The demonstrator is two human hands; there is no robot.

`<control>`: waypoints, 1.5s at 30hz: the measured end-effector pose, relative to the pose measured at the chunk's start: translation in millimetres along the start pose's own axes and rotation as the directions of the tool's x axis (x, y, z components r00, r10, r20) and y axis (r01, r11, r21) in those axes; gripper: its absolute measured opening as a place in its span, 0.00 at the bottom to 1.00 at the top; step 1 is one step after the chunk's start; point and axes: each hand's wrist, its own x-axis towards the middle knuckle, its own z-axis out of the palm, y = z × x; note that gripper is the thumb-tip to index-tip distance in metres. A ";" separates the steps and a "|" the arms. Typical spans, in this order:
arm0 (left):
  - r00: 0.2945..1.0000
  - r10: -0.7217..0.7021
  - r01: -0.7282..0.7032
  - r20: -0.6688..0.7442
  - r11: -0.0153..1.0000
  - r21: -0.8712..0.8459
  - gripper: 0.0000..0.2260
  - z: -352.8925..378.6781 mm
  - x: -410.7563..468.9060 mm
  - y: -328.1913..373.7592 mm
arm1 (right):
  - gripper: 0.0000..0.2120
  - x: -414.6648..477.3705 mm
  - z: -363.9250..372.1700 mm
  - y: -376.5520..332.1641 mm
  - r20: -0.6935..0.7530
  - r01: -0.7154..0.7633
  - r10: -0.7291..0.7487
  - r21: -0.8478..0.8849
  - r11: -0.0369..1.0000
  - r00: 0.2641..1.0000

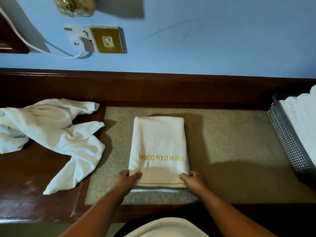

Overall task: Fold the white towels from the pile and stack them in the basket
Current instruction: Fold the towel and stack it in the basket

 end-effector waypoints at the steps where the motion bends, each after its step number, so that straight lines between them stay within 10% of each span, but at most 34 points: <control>1: 1.000 -0.006 0.006 -0.021 1.000 0.005 0.10 -0.9 0.5 -3.7 | 0.08 -2.6 1.7 1.1 -0.003 -0.021 0.021 -0.036 0.999 1.000; 8: 0.994 -0.059 0.049 -0.090 0.993 -0.109 0.30 10.2 0.5 -8.6 | 0.41 -10.6 18.5 1.9 -0.139 -0.072 0.079 0.058 0.996 0.987; 17: 0.957 0.023 0.130 0.288 0.856 -0.500 0.32 -10.5 -37.0 30.2 | 0.06 -27.0 -21.2 -29.5 0.096 0.000 -0.012 0.123 0.992 0.995; 32: 0.810 0.350 0.074 0.470 0.735 -0.674 0.15 93.4 -181.7 263.5 | 0.16 -72.7 -293.4 -50.5 -0.091 0.160 -0.131 0.571 0.805 0.987; 36: 0.701 0.568 -0.141 0.432 0.704 -0.696 0.19 152.6 -224.0 373.7 | 0.08 -84.1 -424.5 -57.4 -0.287 0.367 -0.234 0.632 0.683 0.929; 41: 0.416 0.876 -0.388 0.244 0.414 -0.824 0.15 242.5 -303.6 487.5 | 0.12 -117.0 -576.9 -59.2 -0.593 0.677 -0.326 0.648 0.349 0.736; 45: 0.381 0.884 -0.286 0.271 0.392 -0.874 0.23 343.8 -337.8 521.4 | 0.13 -109.0 -658.5 -8.9 -0.712 0.740 -0.202 0.649 0.176 0.673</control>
